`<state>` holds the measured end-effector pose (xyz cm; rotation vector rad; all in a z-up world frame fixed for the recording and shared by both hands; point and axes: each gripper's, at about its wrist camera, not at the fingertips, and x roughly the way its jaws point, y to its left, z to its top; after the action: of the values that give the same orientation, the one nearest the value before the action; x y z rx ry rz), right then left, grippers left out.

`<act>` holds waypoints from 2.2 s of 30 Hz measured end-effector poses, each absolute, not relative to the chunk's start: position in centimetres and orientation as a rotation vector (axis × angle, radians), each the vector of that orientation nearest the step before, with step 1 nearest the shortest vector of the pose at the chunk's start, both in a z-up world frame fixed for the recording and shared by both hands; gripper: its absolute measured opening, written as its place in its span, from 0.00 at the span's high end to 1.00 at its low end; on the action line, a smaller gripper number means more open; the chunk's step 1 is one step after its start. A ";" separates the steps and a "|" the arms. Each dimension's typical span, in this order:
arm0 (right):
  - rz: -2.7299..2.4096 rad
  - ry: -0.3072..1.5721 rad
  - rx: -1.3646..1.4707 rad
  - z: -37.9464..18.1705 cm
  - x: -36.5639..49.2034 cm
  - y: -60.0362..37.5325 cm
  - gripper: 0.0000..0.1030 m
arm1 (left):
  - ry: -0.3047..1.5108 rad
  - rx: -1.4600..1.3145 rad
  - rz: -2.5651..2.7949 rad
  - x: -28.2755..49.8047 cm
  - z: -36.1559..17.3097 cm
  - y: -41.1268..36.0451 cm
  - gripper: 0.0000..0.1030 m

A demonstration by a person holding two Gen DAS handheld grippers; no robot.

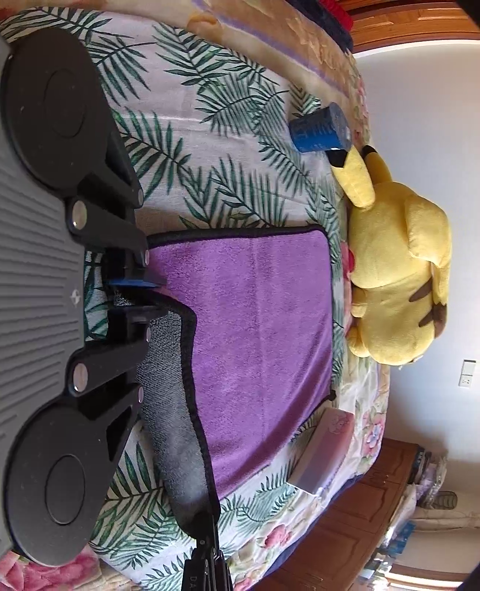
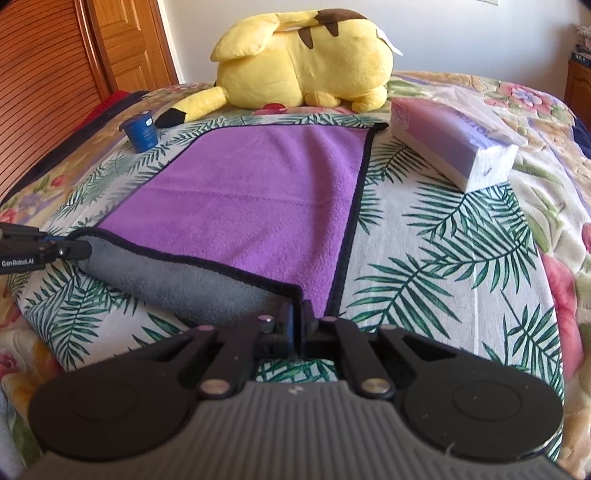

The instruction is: Fold towel

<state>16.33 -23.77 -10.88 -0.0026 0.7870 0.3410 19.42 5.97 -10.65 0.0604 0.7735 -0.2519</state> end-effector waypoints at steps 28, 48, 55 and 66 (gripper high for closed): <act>0.393 0.534 -0.071 -5.6 16.3 -22.7 0.96 | 0.576 0.014 -0.254 19.4 -5.0 6.5 1.00; 0.367 0.444 -0.190 -3.3 18.0 -21.4 0.96 | 0.540 0.063 -0.262 20.9 -3.0 5.5 1.00; 0.367 0.430 -0.227 -2.5 19.7 -21.2 0.96 | 0.527 0.089 -0.245 22.6 -2.7 5.5 1.00; 0.357 0.394 -0.274 -2.1 23.6 -20.9 0.96 | 0.523 0.114 -0.200 27.1 -2.1 6.1 1.00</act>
<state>23.62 -20.87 -2.05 -0.2740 0.3938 0.3572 27.05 6.13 -2.13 0.1142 0.5231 -0.2002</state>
